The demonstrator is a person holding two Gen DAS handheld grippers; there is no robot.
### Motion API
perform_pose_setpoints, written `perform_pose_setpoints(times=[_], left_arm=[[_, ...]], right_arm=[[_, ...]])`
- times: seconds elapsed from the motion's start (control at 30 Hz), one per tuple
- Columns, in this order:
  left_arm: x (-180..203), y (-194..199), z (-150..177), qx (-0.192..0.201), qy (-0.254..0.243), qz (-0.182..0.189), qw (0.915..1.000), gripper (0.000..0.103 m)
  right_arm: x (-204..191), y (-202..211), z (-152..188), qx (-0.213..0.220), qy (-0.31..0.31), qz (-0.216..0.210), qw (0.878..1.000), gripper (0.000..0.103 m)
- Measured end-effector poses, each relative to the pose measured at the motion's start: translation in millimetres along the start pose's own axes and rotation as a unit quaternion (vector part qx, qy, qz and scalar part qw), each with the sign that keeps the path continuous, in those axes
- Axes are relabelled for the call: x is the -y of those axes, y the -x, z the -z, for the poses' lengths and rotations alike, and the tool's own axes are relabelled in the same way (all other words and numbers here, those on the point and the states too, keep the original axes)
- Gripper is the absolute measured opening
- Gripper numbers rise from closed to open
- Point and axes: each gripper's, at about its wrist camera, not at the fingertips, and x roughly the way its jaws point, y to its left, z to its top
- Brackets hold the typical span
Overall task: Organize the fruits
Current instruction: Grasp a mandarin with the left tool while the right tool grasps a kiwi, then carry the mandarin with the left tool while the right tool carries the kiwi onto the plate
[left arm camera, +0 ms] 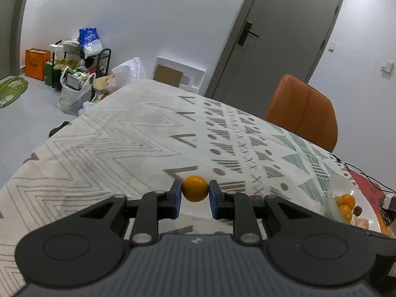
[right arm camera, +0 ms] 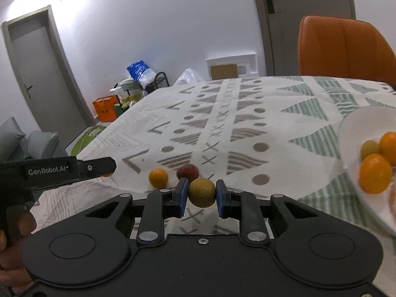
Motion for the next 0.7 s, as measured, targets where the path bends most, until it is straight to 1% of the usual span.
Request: perform_pose_setpoints(times=[0.17, 0.7], left_arm=[[18.8, 2.7, -2.3, 0.005, -0.016, 0.008, 0.9998, 0.022], [73.9, 11.8, -3.0, 0.018, -0.067, 0.023, 0.9973, 0.022]], right_arm=[[10.1, 15.9, -5.7, 0.020, -0.008, 0.003, 1.000, 0.022], [43.9, 52.1, -10.8, 0.063, -0.038, 0.004, 0.997, 0.022]])
